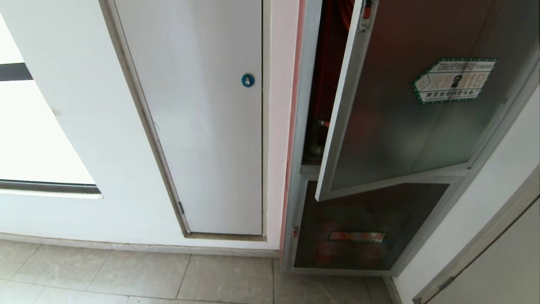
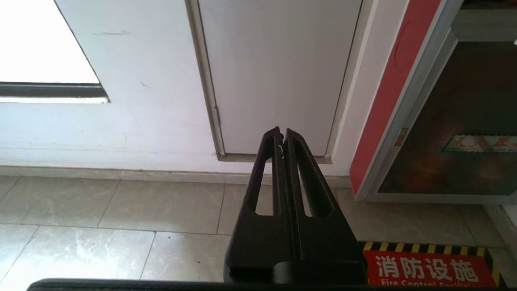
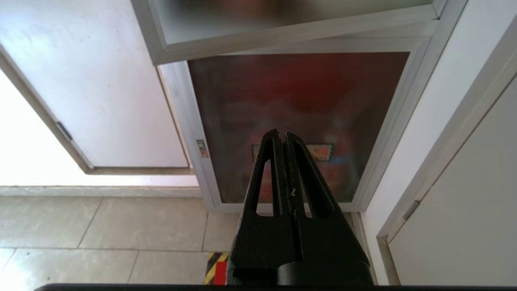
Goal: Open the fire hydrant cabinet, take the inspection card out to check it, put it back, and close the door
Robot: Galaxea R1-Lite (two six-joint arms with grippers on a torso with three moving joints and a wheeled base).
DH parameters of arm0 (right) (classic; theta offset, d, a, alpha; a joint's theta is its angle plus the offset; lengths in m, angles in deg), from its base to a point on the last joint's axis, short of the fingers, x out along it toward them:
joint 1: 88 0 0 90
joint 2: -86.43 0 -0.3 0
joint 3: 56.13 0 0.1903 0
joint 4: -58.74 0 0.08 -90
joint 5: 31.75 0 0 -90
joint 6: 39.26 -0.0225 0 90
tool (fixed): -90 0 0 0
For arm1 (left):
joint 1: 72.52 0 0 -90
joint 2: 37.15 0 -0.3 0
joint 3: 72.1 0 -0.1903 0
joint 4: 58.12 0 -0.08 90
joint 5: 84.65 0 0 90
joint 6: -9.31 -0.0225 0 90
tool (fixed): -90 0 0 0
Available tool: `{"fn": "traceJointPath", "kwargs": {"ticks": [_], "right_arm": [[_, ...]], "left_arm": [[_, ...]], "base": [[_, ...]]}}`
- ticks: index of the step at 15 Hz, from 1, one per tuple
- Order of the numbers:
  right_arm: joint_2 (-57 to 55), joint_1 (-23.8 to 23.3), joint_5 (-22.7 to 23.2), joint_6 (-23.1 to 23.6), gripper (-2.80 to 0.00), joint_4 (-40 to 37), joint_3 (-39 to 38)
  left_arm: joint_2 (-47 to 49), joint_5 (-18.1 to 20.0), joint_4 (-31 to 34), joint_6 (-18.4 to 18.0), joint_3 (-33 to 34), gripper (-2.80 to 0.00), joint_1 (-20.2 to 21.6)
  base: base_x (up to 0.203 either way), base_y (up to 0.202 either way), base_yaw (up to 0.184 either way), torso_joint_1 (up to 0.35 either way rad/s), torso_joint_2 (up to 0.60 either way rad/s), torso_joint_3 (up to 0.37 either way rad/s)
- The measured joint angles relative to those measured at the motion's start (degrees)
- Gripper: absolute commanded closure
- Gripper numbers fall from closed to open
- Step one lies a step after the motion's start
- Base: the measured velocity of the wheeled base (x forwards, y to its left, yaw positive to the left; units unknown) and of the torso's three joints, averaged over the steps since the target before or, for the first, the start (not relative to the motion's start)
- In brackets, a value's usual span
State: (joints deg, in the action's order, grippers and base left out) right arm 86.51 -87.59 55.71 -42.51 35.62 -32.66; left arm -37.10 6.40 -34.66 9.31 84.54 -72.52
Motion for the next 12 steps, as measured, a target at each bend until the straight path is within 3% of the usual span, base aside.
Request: {"fn": "traceJointPath", "kwargs": {"ticks": [12], "right_arm": [[-0.02, 0.00, 0.00, 0.00, 0.00, 0.00, -0.02]], "left_arm": [[0.02, 0.00, 0.00, -0.02, 0.00, 0.00, 0.00]], "base": [[0.195, 0.000, -0.001, 0.001, 0.00, 0.002]]}}
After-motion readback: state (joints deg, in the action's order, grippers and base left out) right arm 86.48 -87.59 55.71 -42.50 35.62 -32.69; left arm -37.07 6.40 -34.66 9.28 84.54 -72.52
